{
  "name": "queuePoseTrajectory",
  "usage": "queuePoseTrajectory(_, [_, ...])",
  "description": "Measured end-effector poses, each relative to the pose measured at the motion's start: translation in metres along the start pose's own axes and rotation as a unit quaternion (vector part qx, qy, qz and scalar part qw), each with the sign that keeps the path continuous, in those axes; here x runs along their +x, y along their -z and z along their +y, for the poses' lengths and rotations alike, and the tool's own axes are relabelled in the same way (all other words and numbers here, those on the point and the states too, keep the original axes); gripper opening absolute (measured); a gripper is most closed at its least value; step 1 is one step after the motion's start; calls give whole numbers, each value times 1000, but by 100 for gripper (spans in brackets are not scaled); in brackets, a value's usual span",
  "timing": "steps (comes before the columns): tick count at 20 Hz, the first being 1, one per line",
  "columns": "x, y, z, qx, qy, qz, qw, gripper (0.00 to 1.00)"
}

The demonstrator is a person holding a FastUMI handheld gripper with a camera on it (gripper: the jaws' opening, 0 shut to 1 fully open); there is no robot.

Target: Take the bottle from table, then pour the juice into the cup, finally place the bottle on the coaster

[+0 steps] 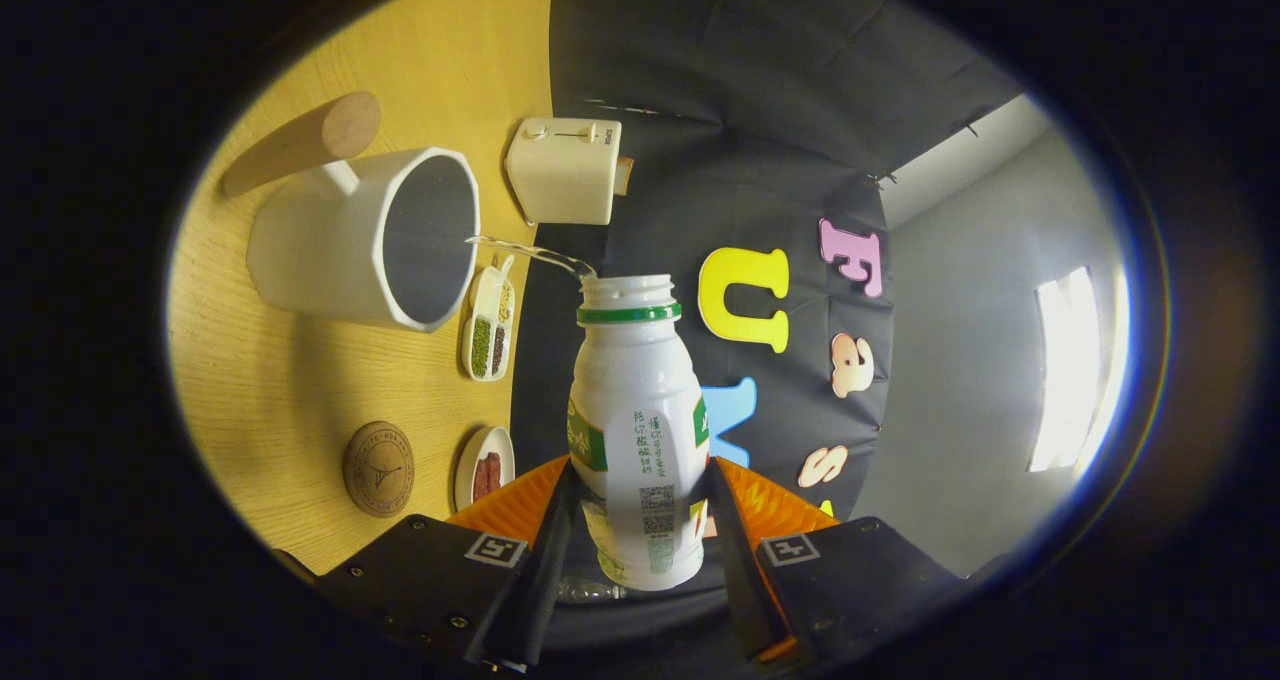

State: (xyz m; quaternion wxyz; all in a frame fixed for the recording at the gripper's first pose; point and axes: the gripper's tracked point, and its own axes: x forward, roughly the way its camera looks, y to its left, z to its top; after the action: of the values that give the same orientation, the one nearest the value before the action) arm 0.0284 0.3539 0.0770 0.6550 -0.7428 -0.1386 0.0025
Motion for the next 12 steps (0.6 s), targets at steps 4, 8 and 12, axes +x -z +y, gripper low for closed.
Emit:
queuePoseTrajectory(4, [0,-1,-2,-8,3,-2,1000,70])
queuePoseTrajectory(8, [0,-1,-4,-14,5,-3,1000,70])
queuePoseTrajectory(12, [0,0,-4,-23,7,-3,1000,70])
